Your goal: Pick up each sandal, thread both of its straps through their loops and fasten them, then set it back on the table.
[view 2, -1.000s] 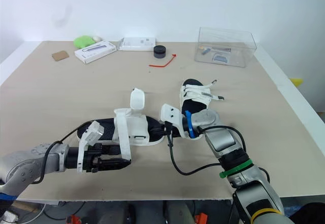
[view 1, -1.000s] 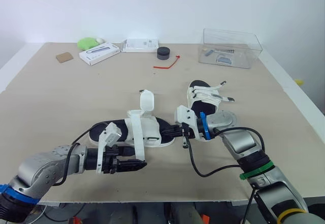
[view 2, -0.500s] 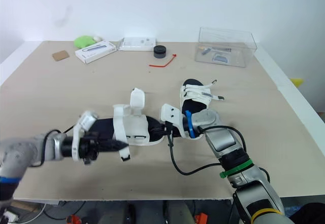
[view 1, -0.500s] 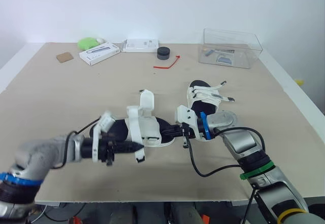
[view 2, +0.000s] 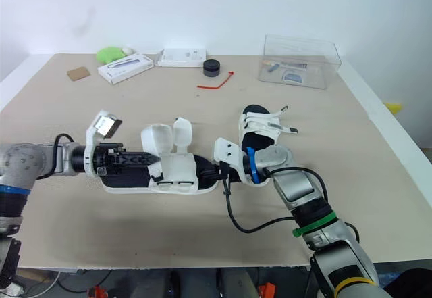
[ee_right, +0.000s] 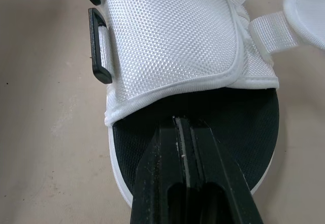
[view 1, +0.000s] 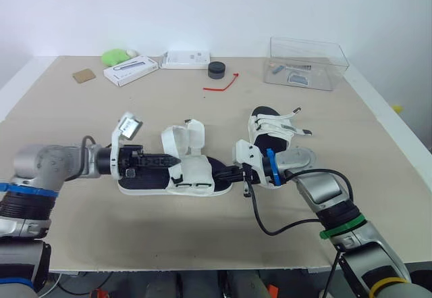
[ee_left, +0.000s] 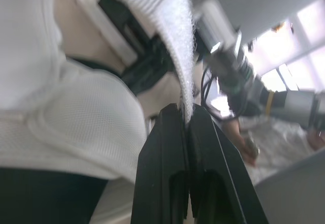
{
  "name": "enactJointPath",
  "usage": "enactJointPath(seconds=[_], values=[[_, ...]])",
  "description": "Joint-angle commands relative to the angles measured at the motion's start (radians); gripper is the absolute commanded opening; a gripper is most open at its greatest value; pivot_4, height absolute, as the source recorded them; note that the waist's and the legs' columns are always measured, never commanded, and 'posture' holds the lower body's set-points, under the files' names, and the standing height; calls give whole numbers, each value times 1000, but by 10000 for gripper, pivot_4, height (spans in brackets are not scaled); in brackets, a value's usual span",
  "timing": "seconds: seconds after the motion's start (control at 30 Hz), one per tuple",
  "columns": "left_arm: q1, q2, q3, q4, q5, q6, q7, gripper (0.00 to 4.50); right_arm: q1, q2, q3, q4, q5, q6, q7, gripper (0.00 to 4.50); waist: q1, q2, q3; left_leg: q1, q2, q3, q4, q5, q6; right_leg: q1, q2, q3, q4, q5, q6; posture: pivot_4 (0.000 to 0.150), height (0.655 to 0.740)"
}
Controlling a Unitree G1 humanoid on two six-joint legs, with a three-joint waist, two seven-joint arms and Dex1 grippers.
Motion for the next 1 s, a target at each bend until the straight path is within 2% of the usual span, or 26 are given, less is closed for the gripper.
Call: enactJointPath(seconds=[0.03, 0.23, 0.6, 1.0], values=[[-40, -2, -14, -5, 36, -2, -68, 373, -5, -13, -20, -38, -2, 4, -9, 0, 0, 0, 0, 0, 0, 0, 0, 0, 0, 0, 0, 0, 0, 0, 0, 1500, 7400], [-69, -23, -63, 26, 132, -42, -130, 373, 1, -19, -22, -49, 0, 13, -17, 0, 0, 0, 0, 0, 0, 0, 0, 0, 0, 0, 0, 0, 0, 0, 1, 1500, 7400], [-76, -50, -94, 30, 235, -95, -191, 373, -1, -16, -19, -50, 0, 17, -22, 0, 0, 0, 0, 0, 0, 0, 0, -1, 1, 0, 0, 0, 0, -1, 1, 1500, 7400], [-22, -33, -132, -95, 315, -175, -234, 373, -10, -10, -13, -41, -2, 12, -18, 0, 0, 0, 0, -1, 0, 0, 0, -1, 1, -1, 0, 1, 0, -1, 1, 1500, 7400]])
